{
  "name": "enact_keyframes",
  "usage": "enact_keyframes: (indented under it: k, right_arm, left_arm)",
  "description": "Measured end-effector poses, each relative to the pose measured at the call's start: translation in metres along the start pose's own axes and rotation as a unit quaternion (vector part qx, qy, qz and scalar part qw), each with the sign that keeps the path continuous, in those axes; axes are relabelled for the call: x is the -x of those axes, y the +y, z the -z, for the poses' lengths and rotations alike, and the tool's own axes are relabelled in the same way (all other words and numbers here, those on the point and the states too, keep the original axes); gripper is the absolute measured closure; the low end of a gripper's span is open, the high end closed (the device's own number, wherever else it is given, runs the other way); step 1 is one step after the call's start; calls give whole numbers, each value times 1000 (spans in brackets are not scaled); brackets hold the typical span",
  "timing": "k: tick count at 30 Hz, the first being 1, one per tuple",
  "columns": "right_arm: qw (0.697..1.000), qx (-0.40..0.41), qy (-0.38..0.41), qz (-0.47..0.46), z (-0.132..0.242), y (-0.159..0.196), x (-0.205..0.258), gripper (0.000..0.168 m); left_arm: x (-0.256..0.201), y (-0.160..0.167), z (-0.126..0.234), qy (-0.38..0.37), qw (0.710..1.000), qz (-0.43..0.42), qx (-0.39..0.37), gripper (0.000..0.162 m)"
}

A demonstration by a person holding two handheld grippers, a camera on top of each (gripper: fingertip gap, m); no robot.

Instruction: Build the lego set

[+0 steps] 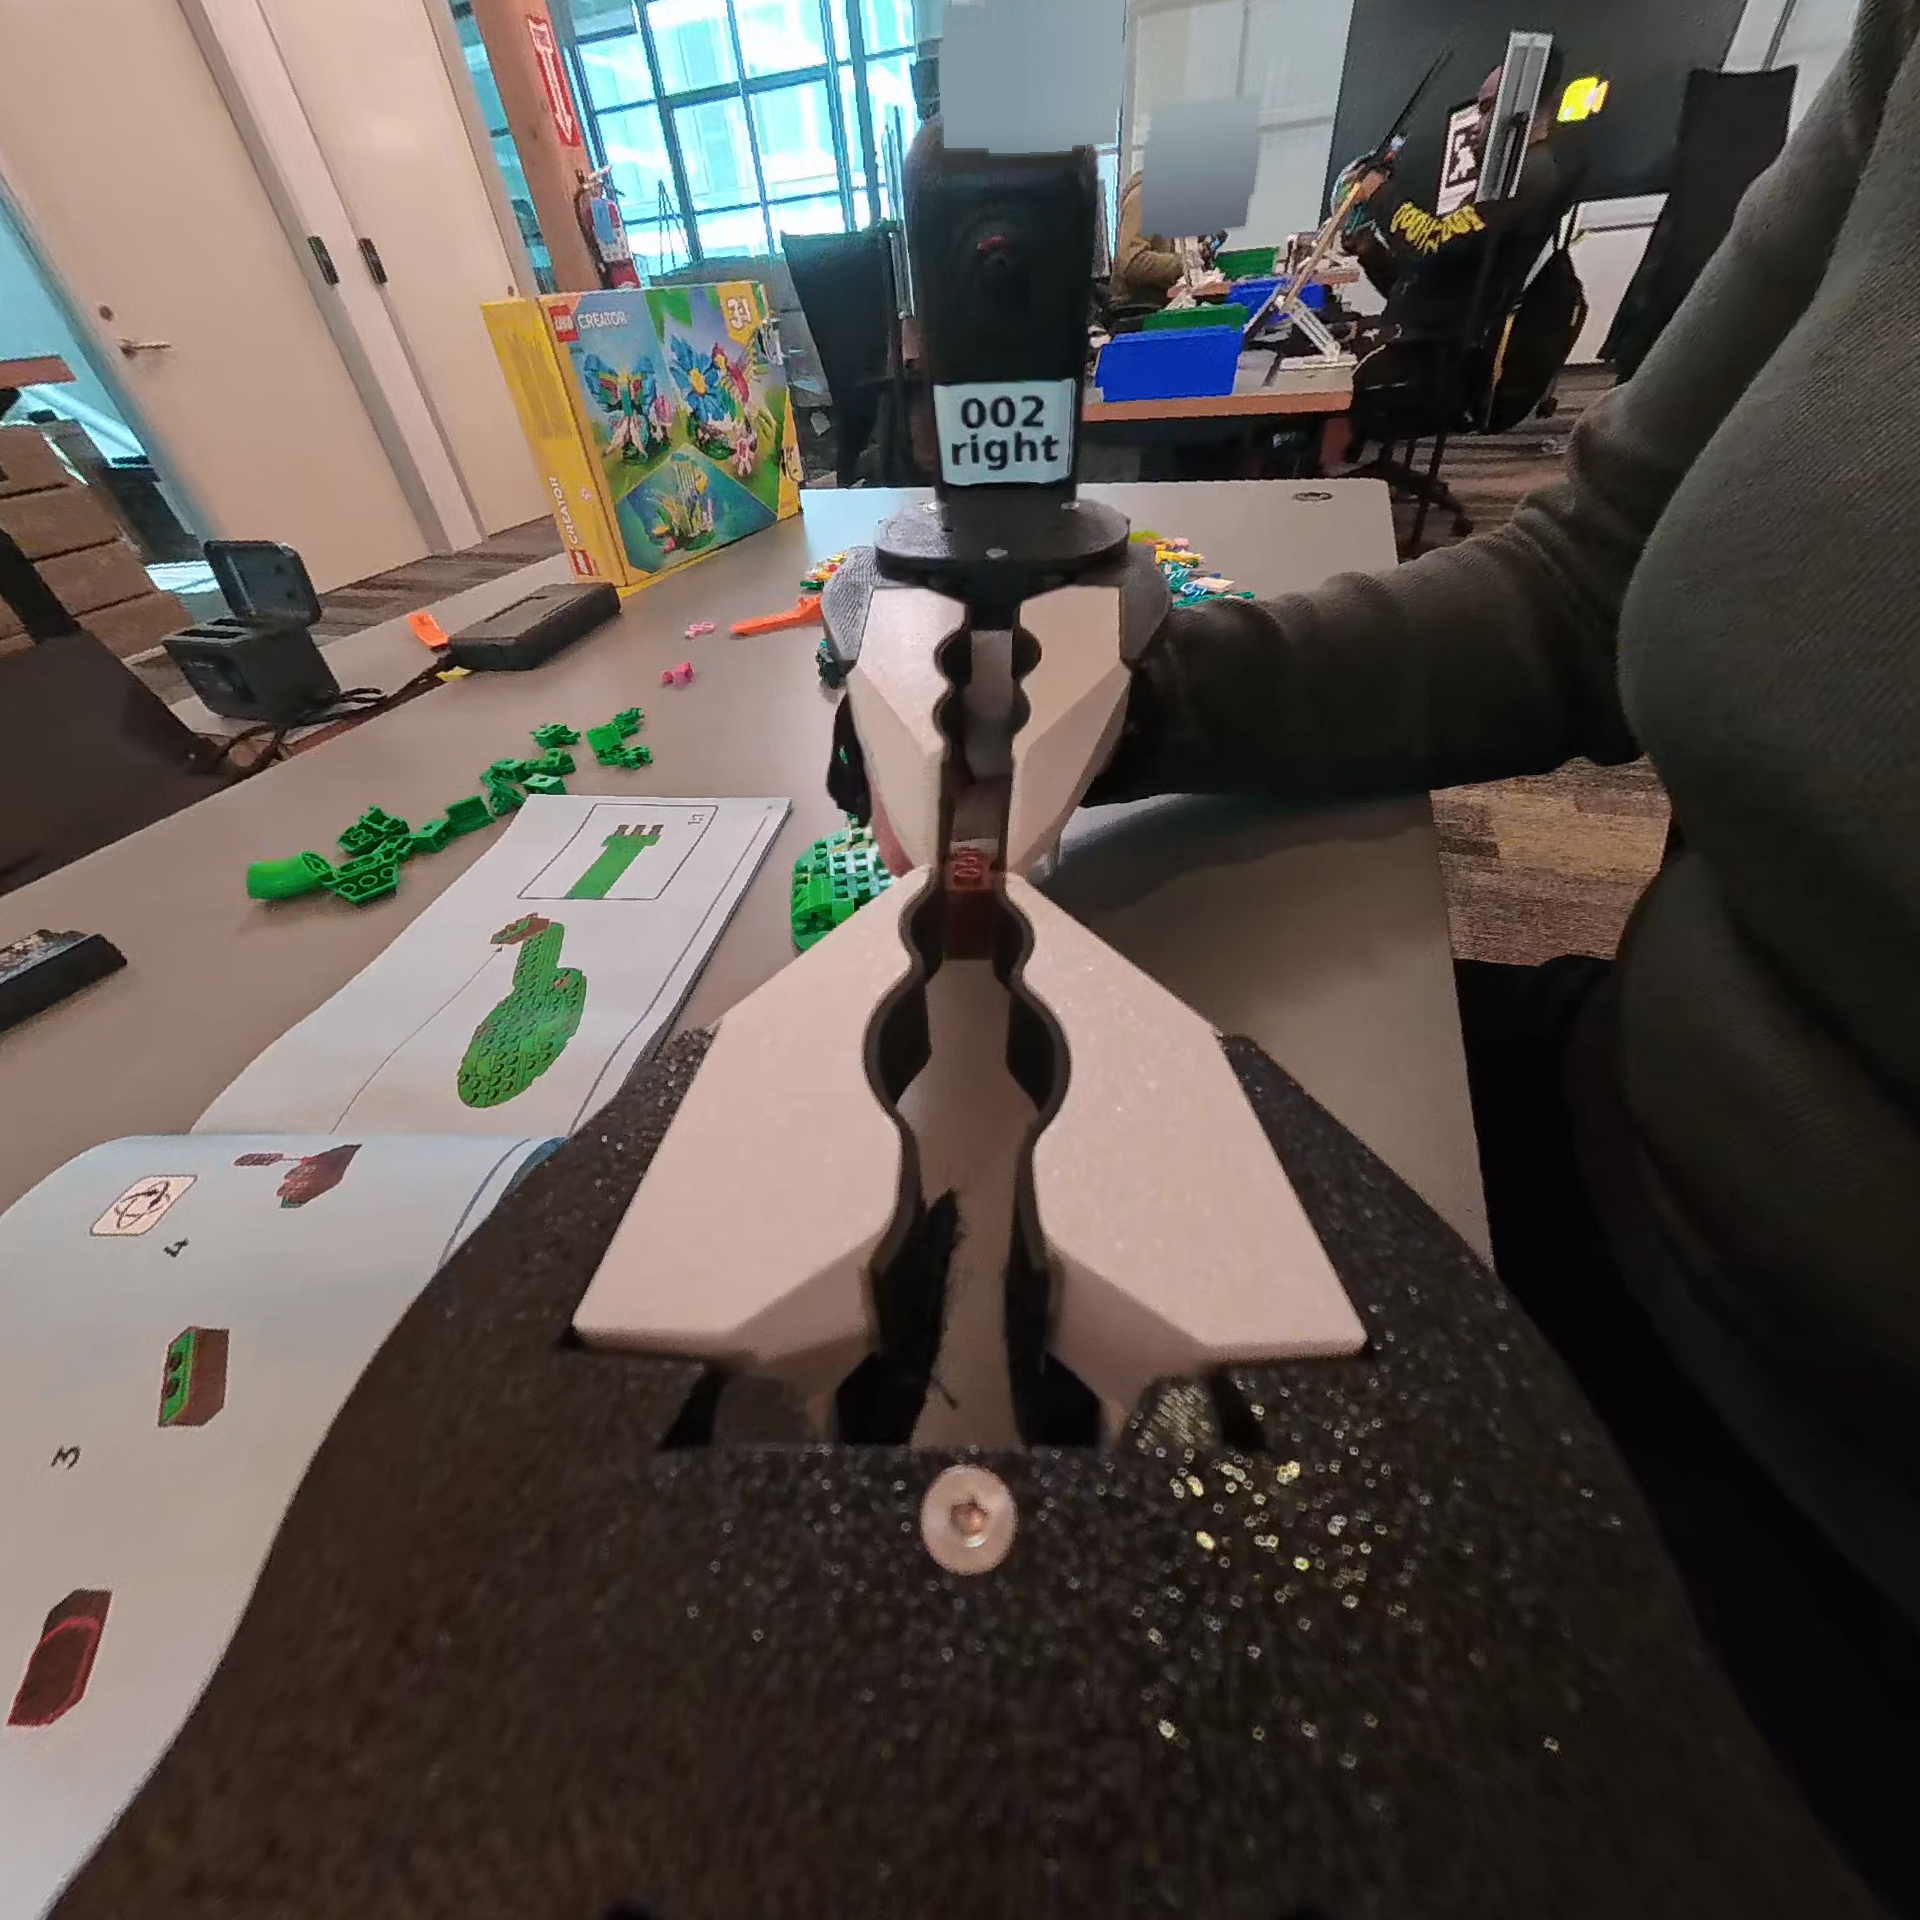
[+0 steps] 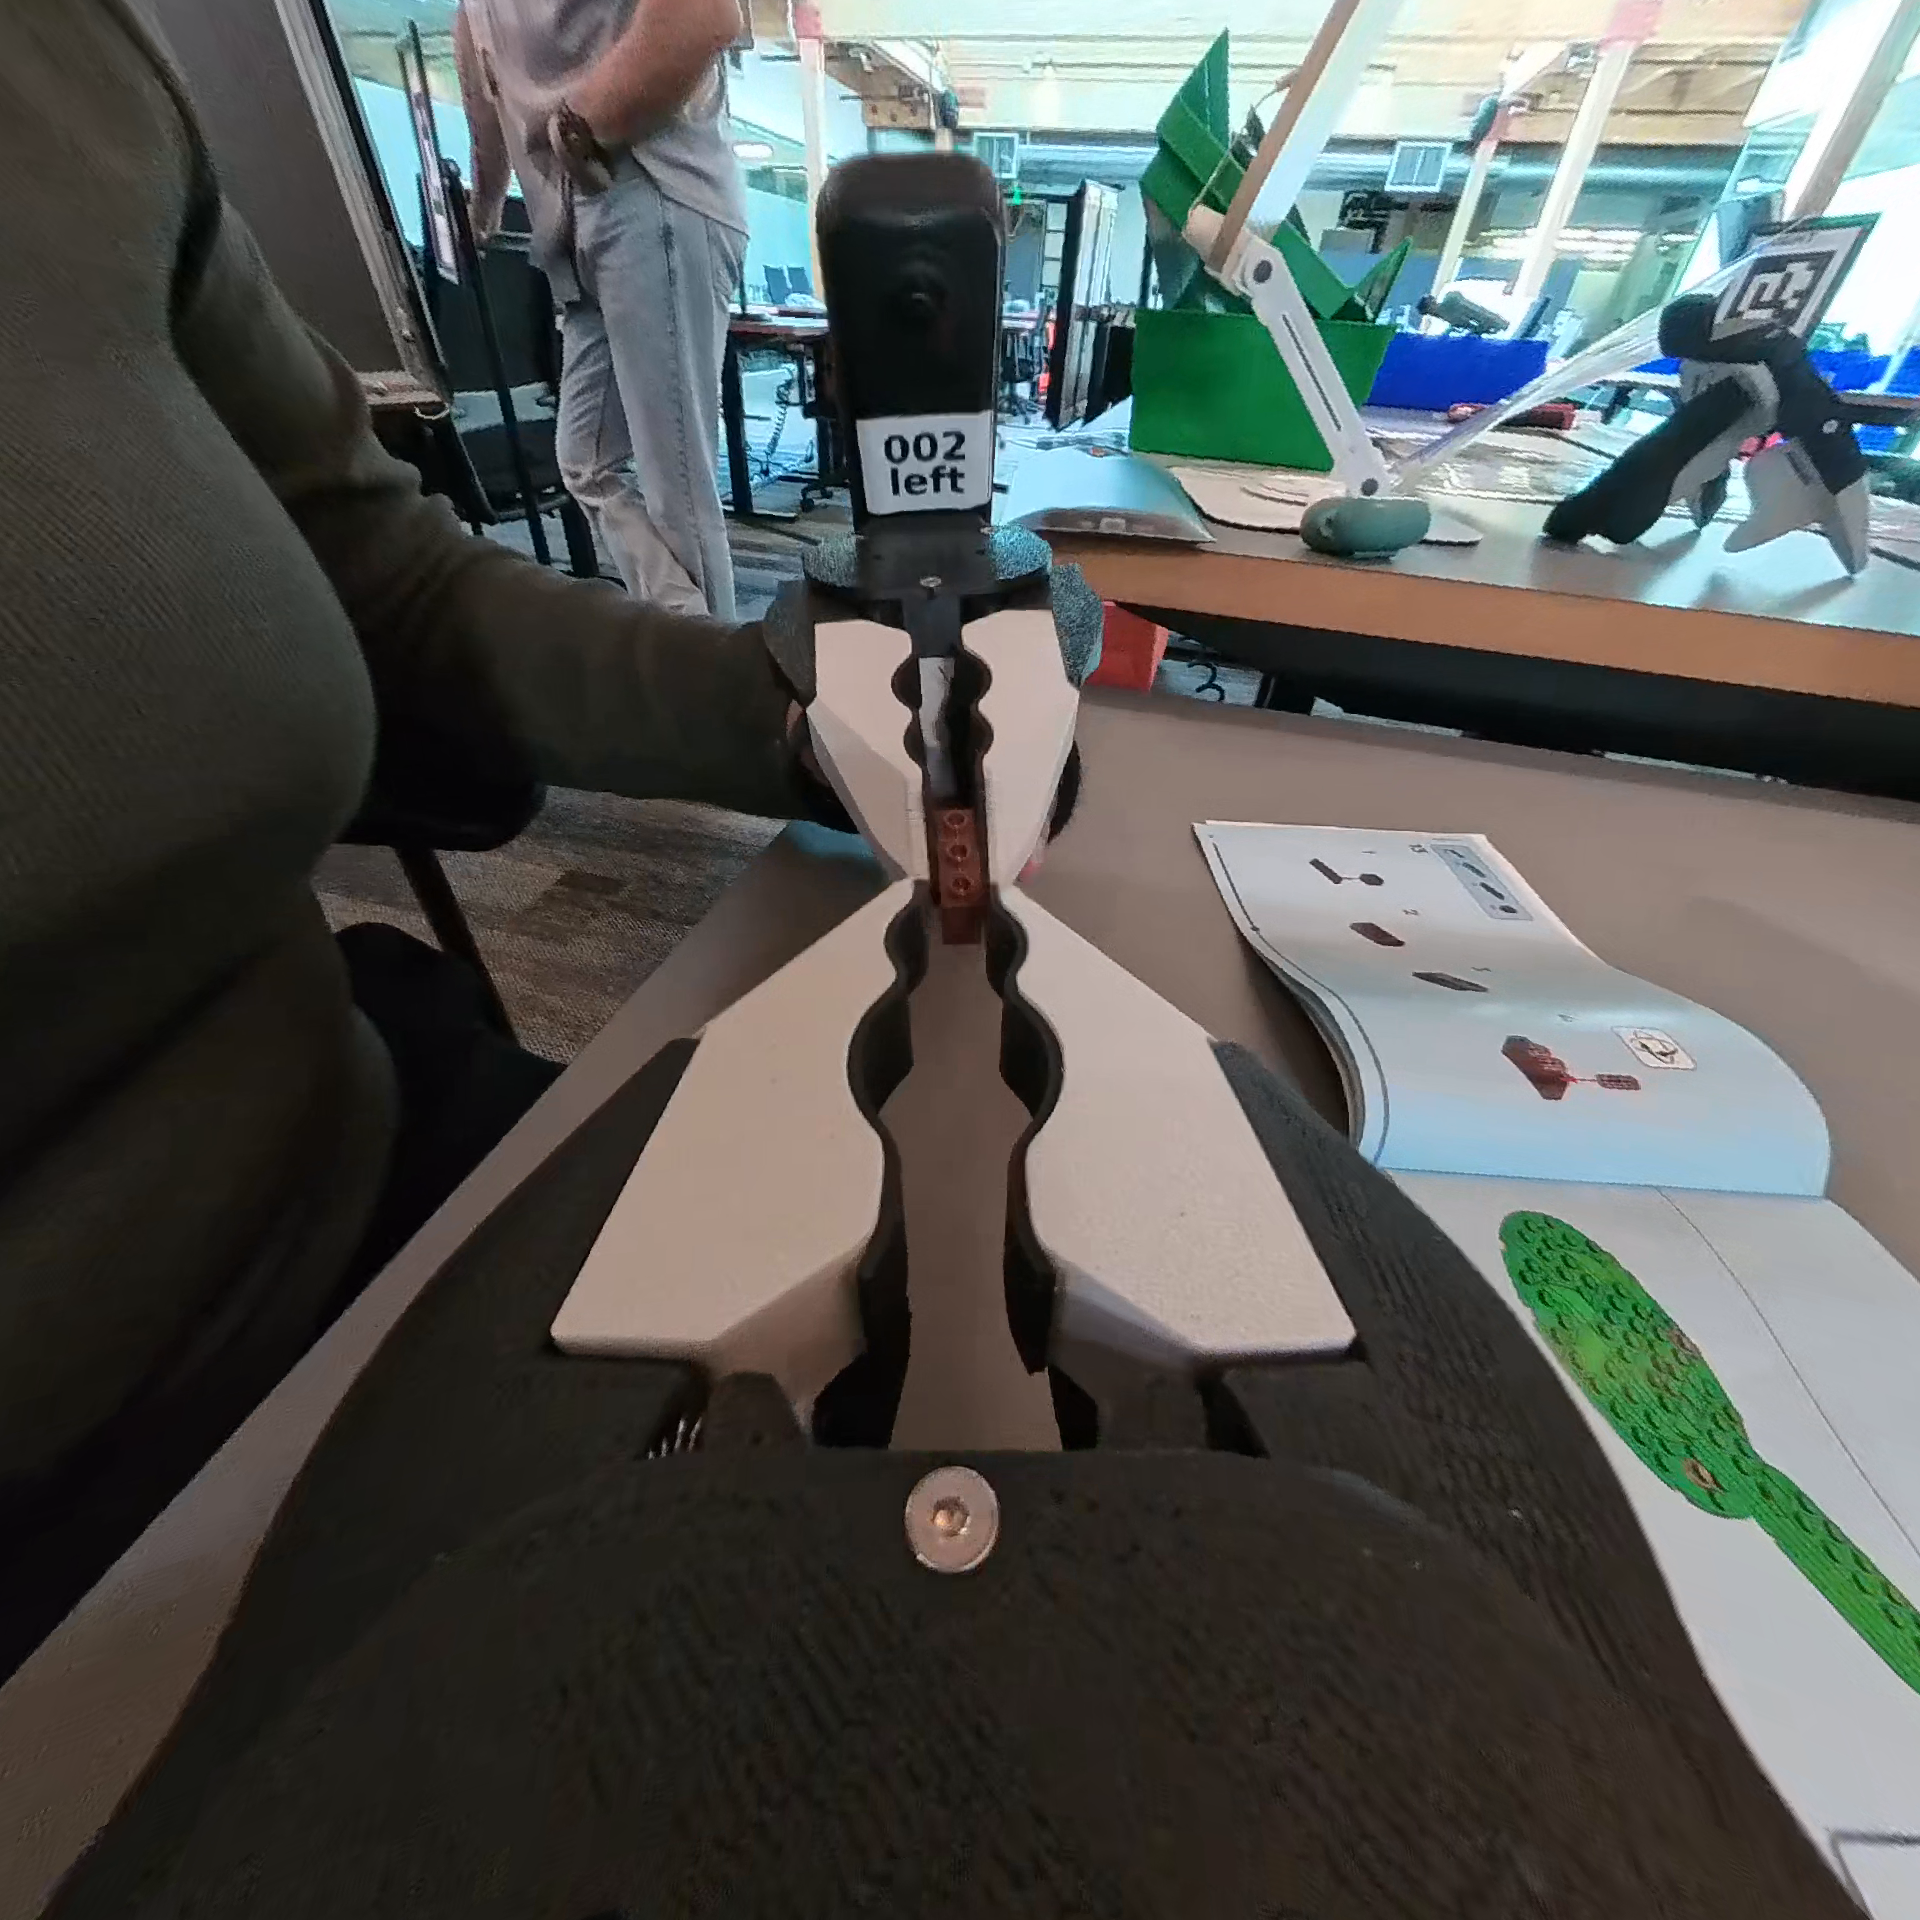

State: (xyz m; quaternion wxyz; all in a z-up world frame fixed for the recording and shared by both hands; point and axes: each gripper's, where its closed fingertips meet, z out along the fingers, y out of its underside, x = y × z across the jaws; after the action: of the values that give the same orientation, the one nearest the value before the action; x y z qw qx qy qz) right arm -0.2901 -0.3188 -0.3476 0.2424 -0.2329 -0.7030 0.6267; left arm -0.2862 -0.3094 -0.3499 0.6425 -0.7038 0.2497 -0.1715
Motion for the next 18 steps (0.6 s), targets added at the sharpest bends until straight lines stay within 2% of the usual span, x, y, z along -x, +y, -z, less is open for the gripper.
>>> enact_keyframes:
  k: [7,10,12,15,18]
  right_arm:
    - [999,27,5,32,3,2,1,162]
    - [999,29,17,34,9,-1,-3,162]
    - [998,32,32,39,14,-2,-9,162]
    - [991,96,65,68,21,15,-19,162]
    - [979,178,45,83,17,38,-8,162]
  left_arm:
    - [-1,0,-2,2,1000,19,-5,153]
    - [3,10,-4,-14,999,37,28,116]
    - [2,14,-6,-9,998,48,44,107]
    - [6,19,-7,-27,997,35,61,107]
    - [9,23,-6,-38,996,26,80,106]
